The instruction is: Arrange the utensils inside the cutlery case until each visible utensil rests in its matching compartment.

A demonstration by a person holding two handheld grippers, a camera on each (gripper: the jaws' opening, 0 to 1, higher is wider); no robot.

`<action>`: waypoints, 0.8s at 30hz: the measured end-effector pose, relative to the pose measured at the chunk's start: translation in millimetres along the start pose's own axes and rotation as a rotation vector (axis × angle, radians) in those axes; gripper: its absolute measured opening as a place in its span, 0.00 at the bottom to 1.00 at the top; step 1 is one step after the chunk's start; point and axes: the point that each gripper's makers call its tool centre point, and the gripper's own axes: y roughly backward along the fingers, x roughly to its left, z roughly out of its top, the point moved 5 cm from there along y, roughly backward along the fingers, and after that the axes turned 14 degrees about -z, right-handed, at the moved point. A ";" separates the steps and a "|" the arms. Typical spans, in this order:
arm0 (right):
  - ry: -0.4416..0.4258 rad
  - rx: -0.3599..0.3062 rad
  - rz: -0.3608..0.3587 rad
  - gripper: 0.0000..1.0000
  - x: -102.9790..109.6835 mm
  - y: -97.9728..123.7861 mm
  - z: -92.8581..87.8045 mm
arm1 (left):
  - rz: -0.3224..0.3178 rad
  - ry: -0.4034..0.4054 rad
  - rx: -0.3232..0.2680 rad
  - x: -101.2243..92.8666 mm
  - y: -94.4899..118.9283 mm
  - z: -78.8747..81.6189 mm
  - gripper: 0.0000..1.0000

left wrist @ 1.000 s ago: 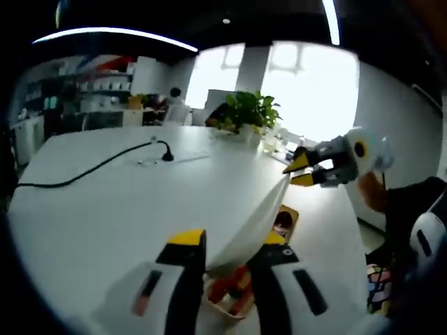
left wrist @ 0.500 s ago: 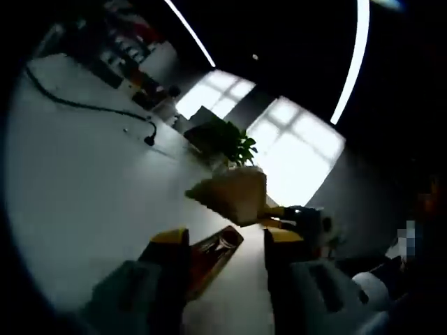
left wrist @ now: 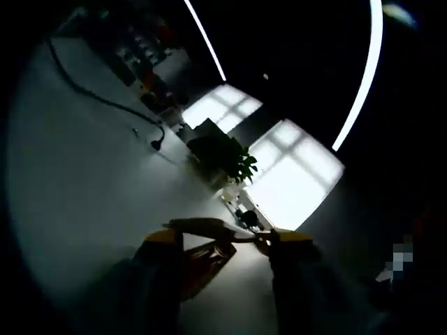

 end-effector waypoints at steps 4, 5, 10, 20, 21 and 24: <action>0.039 -0.025 -0.012 0.03 -0.6 3.2 1.0 | -0.006 0.066 -0.040 2.1 3.3 0.9 0.37; 0.031 -0.025 0.000 0.03 0.5 3.9 1.4 | -0.006 0.080 -0.039 3.1 3.7 0.1 0.34; 0.078 -0.078 -0.020 0.03 4.5 8.4 4.5 | 0.027 0.121 -0.054 9.0 5.0 -2.4 0.21; 0.233 -0.156 -0.095 0.03 3.1 17.9 5.7 | 0.033 0.138 -0.072 12.8 3.7 -4.5 0.38; 0.245 -0.165 -0.099 0.03 3.3 18.5 5.6 | 0.024 0.148 -0.073 12.6 3.3 -5.1 0.40; 0.289 -0.196 -0.132 0.03 2.7 20.7 6.5 | 0.006 0.174 -0.074 11.7 2.7 -8.1 0.39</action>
